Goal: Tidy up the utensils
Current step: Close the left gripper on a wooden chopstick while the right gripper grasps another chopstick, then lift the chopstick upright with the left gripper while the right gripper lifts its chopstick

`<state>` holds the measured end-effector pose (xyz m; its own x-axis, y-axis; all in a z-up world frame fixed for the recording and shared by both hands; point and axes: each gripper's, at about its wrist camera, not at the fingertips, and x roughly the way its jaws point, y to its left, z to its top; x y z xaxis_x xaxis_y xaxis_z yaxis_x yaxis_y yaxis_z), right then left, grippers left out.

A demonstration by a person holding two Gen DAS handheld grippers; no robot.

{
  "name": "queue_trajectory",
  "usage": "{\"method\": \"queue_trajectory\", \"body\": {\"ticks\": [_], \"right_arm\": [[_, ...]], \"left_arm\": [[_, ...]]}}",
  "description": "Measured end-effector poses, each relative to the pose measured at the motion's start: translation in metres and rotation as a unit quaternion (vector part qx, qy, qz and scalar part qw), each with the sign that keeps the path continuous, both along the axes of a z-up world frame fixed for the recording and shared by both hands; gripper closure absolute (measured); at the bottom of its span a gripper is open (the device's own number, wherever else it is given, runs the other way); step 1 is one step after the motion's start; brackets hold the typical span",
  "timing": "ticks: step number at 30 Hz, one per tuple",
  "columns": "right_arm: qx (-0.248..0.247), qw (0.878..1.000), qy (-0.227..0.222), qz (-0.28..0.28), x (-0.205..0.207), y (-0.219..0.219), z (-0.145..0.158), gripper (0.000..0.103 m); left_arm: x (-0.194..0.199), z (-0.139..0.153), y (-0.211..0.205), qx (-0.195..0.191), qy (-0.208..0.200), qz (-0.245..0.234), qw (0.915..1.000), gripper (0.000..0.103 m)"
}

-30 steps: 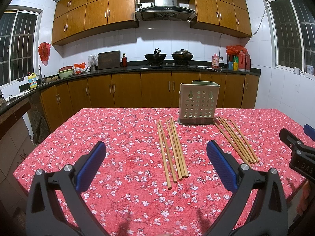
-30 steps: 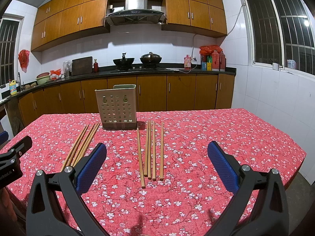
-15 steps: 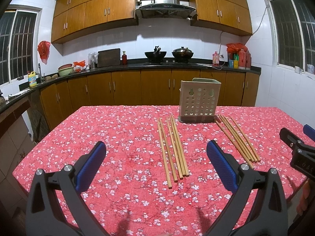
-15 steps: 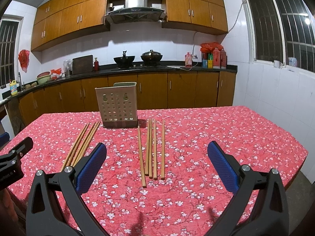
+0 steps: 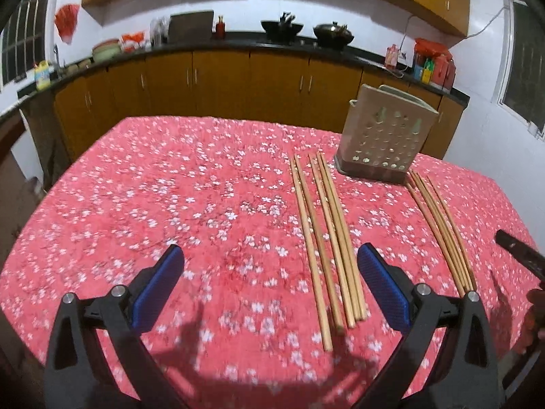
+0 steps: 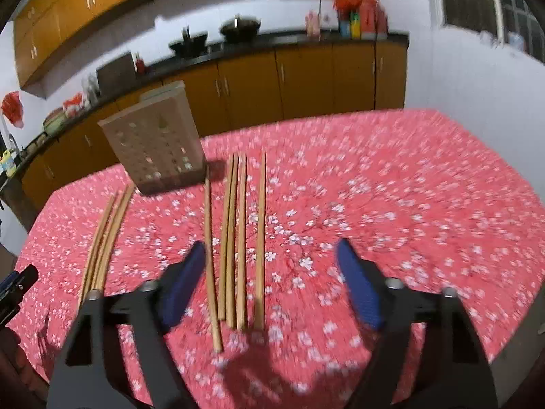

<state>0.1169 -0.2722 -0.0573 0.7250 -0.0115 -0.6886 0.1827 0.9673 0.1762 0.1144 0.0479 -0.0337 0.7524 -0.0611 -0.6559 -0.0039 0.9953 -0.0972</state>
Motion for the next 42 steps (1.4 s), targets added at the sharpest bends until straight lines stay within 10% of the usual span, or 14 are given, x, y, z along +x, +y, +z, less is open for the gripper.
{"method": "queue_trajectory", "body": {"ticks": [10,19,25,42], "right_arm": [[0.005,0.996,0.085,0.022,0.058,-0.003,-0.043,0.066],[-0.041,0.996,0.071,0.032,0.046,0.005,-0.038,0.071],[-0.046,0.996,0.064,0.043,0.048,0.01,-0.041,0.093],[-0.017,0.999,0.049,0.006,0.066,-0.021,-0.044,0.095]], "left_arm": [[0.051,-0.027,-0.018,0.023,0.071,-0.05,0.9959,0.052],[0.071,-0.048,-0.03,0.014,0.112,-0.07,0.9911,0.076],[0.08,-0.049,-0.034,0.034,0.114,-0.064,0.9908,0.094],[0.11,-0.052,-0.003,0.0,0.087,-0.052,0.9949,0.094]]}}
